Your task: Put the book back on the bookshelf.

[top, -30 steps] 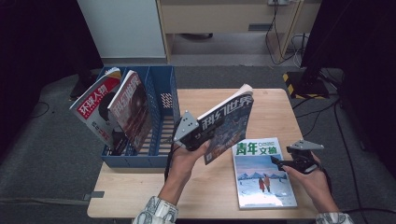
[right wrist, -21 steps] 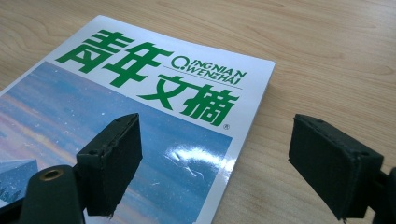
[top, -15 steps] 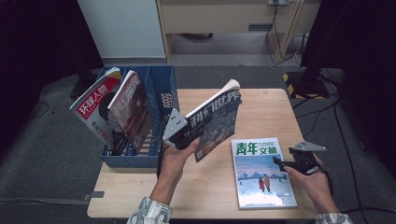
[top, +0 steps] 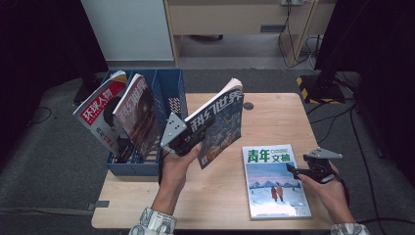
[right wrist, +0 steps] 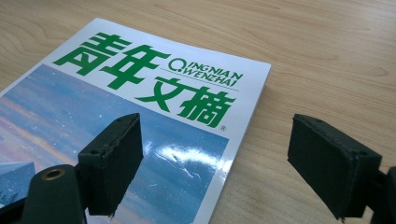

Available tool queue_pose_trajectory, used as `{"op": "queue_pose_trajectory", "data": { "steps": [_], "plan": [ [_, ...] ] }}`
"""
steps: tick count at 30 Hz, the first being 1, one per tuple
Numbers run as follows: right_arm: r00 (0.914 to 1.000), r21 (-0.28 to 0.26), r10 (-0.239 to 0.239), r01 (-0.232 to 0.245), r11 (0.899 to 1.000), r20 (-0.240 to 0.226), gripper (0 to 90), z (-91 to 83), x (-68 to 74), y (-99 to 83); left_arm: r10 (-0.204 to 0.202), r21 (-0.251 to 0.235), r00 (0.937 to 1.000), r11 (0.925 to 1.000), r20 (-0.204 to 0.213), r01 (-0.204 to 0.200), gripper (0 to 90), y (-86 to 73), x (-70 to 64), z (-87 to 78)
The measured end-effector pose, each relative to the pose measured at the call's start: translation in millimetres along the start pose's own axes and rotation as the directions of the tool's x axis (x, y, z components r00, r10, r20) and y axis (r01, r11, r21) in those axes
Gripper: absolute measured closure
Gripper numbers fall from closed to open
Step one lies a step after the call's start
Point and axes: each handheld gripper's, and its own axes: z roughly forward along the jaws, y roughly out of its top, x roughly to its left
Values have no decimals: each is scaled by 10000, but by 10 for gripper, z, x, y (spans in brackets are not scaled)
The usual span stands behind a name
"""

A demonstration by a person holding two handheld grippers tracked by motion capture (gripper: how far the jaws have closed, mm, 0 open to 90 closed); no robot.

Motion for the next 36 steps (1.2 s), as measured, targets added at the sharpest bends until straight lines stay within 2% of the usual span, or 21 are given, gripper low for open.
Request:
{"op": "queue_pose_trajectory", "data": {
  "steps": [13, 23, 33, 36],
  "plan": [
    [9999, -61, 31, -31, 10000, 101, 185, -17, -24, 6, 18, 44, 9998, 10000, -214, -17, 825, 115, 55, -139],
    [9999, -47, -7, 7, 10000, 140, 186, -17, -24, 8, -125, -313, 9986, 9994, -519, 109, 825, 275, 132, -316],
    [9999, -53, -35, 36, 10000, 160, 186, -16, -26, 8, -202, -443, 9966, 9989, -797, 167, 825, 360, 199, -434],
    [9999, -35, 48, -47, 10000, 162, 187, -21, -24, 8, -327, -630, 9950, 9977, -940, 268, 825, 404, 241, -503]
  ]
}}
